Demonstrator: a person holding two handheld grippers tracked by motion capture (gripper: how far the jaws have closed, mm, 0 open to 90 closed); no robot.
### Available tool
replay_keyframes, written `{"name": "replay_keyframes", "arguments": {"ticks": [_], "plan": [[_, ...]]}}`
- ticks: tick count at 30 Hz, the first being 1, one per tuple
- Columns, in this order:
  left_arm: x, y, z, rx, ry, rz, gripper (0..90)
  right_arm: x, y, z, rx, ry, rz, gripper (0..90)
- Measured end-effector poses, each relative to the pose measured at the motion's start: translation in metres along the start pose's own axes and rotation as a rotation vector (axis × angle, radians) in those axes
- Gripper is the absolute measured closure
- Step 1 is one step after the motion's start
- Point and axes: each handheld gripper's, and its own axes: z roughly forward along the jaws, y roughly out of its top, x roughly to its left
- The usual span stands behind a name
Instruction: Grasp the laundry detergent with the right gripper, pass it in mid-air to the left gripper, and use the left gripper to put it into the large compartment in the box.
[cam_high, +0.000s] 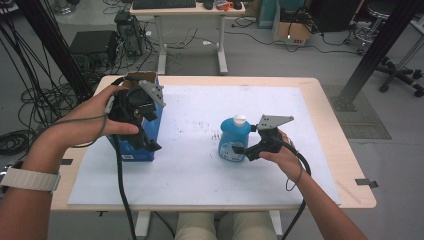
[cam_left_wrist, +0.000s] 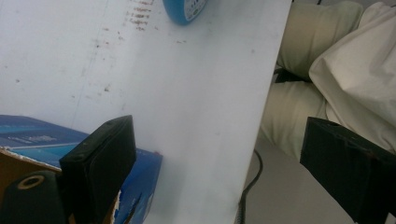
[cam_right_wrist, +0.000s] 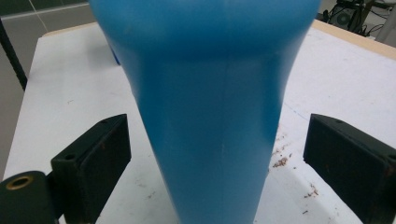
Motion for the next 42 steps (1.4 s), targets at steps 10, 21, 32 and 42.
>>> {"name": "replay_keyframes", "arguments": {"ticks": [10,21,32,42], "plan": [[0.001,-0.001,-0.001,0.006,0.002,-0.004,11.0,0.001,-0.003,0.003,-0.021,0.004,0.008,10.1],[0.0,-0.001,0.0,0.004,0.007,-0.007,11.1,0.005,-0.008,0.008,-0.047,0.001,-0.006,17.4],[0.001,0.0,0.0,0.004,0.006,-0.007,11.1,0.005,-0.01,0.011,-0.077,0.012,-0.012,26.8],[0.002,-0.001,0.001,0.002,0.005,-0.007,11.1,0.006,-0.01,0.012,-0.086,0.019,-0.022,35.2]]}}
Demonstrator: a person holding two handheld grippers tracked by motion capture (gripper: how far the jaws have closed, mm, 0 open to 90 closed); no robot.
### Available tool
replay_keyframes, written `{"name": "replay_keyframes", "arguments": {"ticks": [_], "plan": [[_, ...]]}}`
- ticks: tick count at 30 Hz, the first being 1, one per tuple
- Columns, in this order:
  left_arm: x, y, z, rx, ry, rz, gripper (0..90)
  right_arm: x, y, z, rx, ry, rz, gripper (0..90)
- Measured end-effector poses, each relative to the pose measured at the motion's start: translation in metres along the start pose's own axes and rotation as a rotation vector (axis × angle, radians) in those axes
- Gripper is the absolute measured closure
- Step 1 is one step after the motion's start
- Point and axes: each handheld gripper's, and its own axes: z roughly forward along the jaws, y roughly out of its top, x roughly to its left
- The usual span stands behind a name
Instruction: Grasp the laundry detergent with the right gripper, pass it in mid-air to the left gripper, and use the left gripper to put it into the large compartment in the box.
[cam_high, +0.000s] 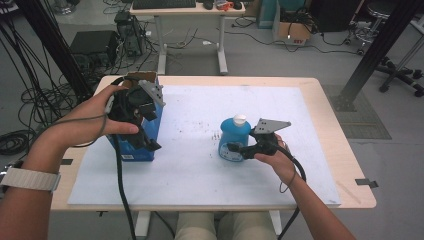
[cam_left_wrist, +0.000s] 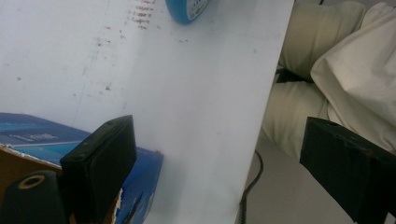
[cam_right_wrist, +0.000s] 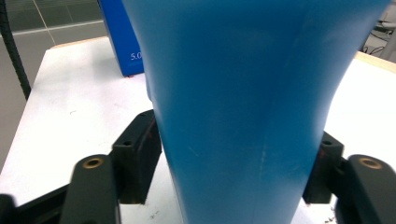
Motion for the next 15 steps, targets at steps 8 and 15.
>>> {"name": "replay_keyframes", "arguments": {"ticks": [8,15], "plan": [[0.0004,0.0005,-0.0001,0.0,-0.002,0.004,11.1,-0.0009,-0.0011,-0.001,-0.009,-0.005,0.003,40.1],[0.0005,0.0,0.0001,-0.001,-0.003,0.001,11.3,-0.0015,-0.0011,-0.0005,-0.009,0.002,-0.005,40.8]]}}
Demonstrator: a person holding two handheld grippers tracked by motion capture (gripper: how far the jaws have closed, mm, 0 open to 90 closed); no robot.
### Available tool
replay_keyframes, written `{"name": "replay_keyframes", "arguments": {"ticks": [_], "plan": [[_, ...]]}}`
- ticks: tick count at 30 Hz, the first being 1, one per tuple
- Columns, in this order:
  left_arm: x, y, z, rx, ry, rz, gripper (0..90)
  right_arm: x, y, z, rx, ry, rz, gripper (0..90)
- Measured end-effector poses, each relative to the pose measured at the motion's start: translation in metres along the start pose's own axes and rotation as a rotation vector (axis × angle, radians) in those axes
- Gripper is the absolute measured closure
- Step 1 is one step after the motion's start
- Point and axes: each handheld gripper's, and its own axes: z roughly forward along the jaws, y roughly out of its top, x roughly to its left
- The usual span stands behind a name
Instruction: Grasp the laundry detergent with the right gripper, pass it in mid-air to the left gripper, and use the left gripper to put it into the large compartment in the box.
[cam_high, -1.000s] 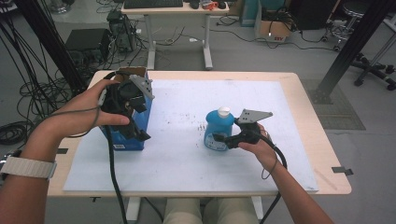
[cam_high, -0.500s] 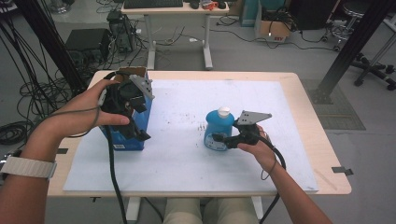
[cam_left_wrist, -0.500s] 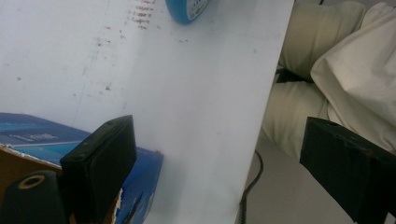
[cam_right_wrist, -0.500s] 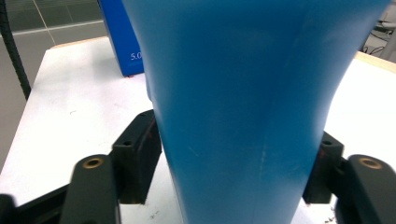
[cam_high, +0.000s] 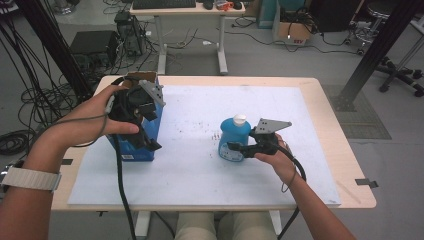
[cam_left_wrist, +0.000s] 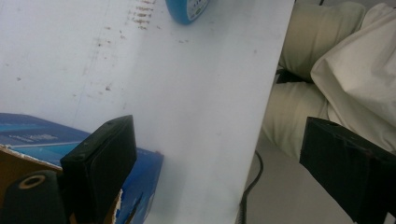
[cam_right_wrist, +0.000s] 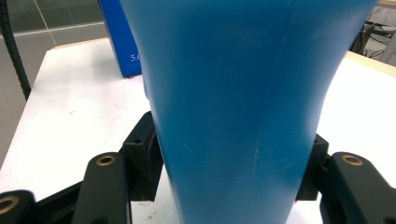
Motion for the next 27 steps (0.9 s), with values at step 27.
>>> {"name": "replay_keyframes", "arguments": {"ticks": [27], "plan": [[-0.0008,0.0015,0.0021,-0.003,-0.001,-0.007,11.3,0.0026,0.0009,-0.0006,0.011,-0.019,-0.028,43.9]]}}
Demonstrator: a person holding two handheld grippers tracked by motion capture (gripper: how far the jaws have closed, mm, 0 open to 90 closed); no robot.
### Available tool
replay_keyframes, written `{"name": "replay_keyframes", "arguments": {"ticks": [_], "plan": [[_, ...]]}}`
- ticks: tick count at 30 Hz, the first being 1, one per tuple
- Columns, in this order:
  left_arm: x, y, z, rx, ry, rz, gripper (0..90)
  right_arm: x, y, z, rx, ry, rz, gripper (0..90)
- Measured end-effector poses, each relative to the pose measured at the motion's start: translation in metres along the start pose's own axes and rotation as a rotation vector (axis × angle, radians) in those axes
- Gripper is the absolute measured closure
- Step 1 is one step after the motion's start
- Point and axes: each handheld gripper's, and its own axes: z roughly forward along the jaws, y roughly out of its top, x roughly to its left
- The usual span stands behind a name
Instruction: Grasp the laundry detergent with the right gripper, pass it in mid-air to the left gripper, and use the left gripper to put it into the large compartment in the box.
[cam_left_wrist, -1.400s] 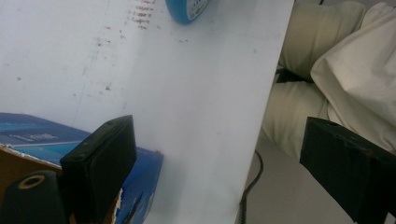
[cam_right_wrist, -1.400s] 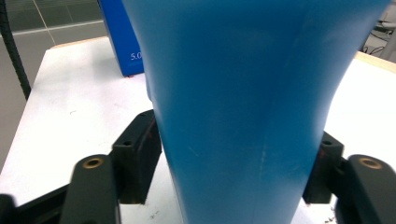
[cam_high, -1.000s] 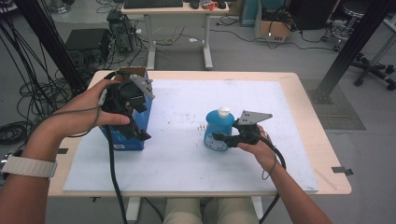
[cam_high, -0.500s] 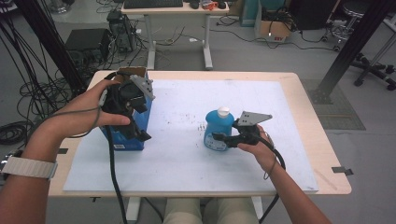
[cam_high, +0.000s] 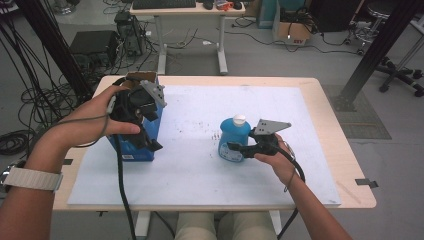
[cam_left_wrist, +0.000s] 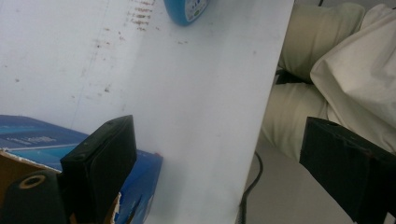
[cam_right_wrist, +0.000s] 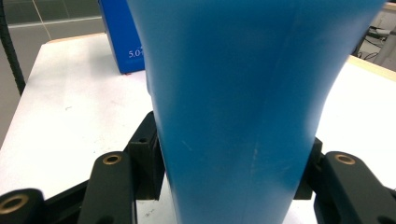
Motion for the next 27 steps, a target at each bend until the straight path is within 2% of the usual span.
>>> {"name": "replay_keyframes", "arguments": {"ticks": [4,9,13,16,18,27], "plan": [[0.0005,0.0005,-0.0004,0.003,0.001,0.01,11.3,-0.0007,0.0,-0.0001,0.0,0.004,0.002,44.0],[0.0001,0.0011,0.0002,-0.001,0.002,0.001,11.3,-0.0006,0.0001,0.0003,0.0,0.002,0.006,43.9],[0.0003,0.0015,0.0001,0.001,0.001,0.01,11.3,-0.0005,0.0,-0.0001,0.0,0.0,0.004,43.9],[-0.0001,0.0013,0.0,-0.001,0.002,-0.001,11.3,-0.0006,0.0,0.0001,0.0,0.004,0.008,43.8],[0.0005,0.0014,-0.0007,0.001,0.003,0.011,11.3,-0.0007,0.0001,0.0001,0.001,0.005,0.008,43.8],[-0.0003,0.002,-0.0012,0.005,0.004,0.009,11.3,-0.0009,0.0001,-0.0002,0.0,0.002,0.009,43.6]]}}
